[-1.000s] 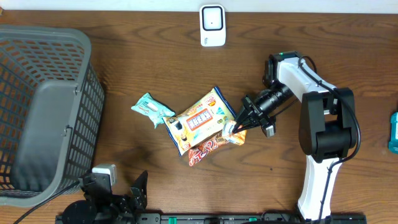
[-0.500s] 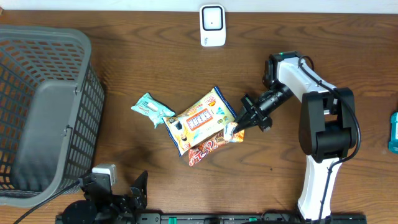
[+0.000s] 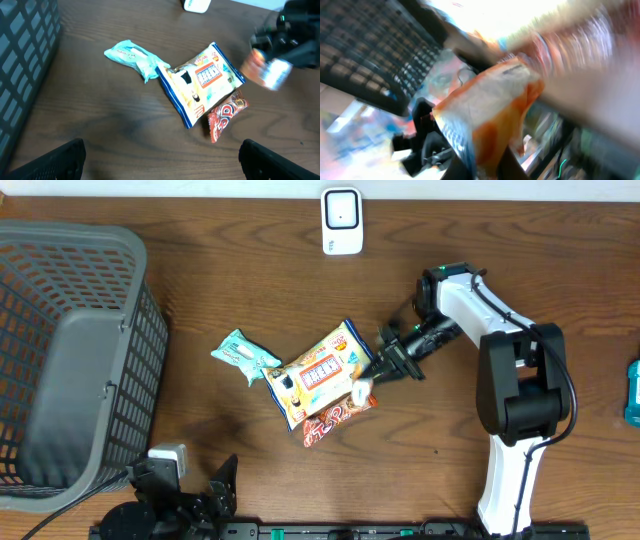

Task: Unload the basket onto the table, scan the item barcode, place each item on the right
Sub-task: 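Hold the orange pack in front of the white scanner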

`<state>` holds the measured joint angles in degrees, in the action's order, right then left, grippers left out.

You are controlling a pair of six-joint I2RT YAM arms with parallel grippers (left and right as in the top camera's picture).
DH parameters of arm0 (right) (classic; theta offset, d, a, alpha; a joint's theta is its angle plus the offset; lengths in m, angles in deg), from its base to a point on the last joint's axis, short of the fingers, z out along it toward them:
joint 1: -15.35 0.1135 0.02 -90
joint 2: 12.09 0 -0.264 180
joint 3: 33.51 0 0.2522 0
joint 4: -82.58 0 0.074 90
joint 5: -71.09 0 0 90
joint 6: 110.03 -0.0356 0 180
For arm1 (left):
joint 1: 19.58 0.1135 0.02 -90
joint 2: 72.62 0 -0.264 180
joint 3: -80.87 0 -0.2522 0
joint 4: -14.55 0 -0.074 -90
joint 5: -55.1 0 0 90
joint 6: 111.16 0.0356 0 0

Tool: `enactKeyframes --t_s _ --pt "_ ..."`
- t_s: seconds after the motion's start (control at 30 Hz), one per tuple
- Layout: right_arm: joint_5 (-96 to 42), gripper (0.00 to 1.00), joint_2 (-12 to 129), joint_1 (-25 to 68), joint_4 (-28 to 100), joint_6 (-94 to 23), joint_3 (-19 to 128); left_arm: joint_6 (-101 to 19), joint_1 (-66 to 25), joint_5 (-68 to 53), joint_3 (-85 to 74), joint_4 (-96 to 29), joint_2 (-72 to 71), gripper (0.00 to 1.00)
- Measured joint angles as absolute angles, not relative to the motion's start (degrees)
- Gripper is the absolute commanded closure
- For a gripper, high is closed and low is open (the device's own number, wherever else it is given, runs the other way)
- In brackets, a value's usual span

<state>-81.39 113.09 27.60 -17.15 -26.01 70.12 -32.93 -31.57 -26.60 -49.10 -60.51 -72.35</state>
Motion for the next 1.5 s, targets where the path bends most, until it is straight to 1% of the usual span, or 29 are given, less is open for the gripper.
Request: enactKeyframes --t_s 0.07,0.13,0.2,0.23,0.3,0.4,0.5,0.6,0.73,0.83,0.87,1.1,1.23,1.5 --pt "-85.35 0.99 112.96 27.60 -5.90 -24.79 70.10 -32.95 -31.57 -26.63 -49.10 -60.49 -72.35 0.02" --pt "-88.78 0.99 112.98 27.49 7.74 -26.86 69.92 -32.95 -31.57 -26.63 -49.08 -60.49 -72.35 0.02" --pt "-90.55 0.99 112.98 27.38 23.08 -32.30 69.79 -32.95 -31.57 -26.60 -49.10 -60.49 -72.35 0.02" --pt "-90.68 0.99 112.98 27.25 33.64 -37.18 69.77 -32.95 -31.57 -26.63 -49.10 -60.45 -72.35 0.02" --pt "-89.30 0.99 112.98 27.03 47.24 -44.78 69.92 -32.95 -31.57 -26.60 -49.10 -60.49 -72.35 0.02" --pt "-84.82 0.99 112.96 26.90 64.22 -55.25 70.14 -32.95 -31.57 -26.60 -49.10 -60.49 -72.35 0.02" --pt "-78.31 0.99 112.87 26.90 72.94 -62.66 70.14 -32.95 -31.57 -26.60 -49.10 -60.47 -72.35 0.02" --pt "-68.87 0.99 112.85 27.10 75.56 -68.43 70.21 -32.95 -31.57 -26.63 -49.10 -60.49 -72.35 0.02" --pt "-58.29 0.99 113.27 27.54 75.43 -72.11 71.74 -32.93 -31.57 -26.63 -49.10 -60.47 -72.35 0.02" --pt "-53.72 0.99 115.67 28.02 75.54 -73.33 77.70 -32.95 -31.57 -26.63 -49.10 -60.47 -72.35 0.02" --pt "-52.47 0.99 117.62 28.17 75.65 -74.25 81.68 -32.95 -31.57 -26.63 -49.10 -60.47 -72.35 0.02" --pt "-51.95 0.99 131.71 28.35 74.58 -82.88 100.02 -32.95 -31.57 -26.60 -49.10 -60.49 -72.35 0.02" --pt "-52.39 0.99 136.68 28.54 71.41 -85.15 101.31 -32.95 -31.57 -26.60 -49.10 -60.47 -72.35 0.02" --pt "-53.13 0.98 136.87 30.38 69.73 -83.76 102.38 -32.95 -31.57 -26.63 -49.10 -60.45 -72.35 0.02"
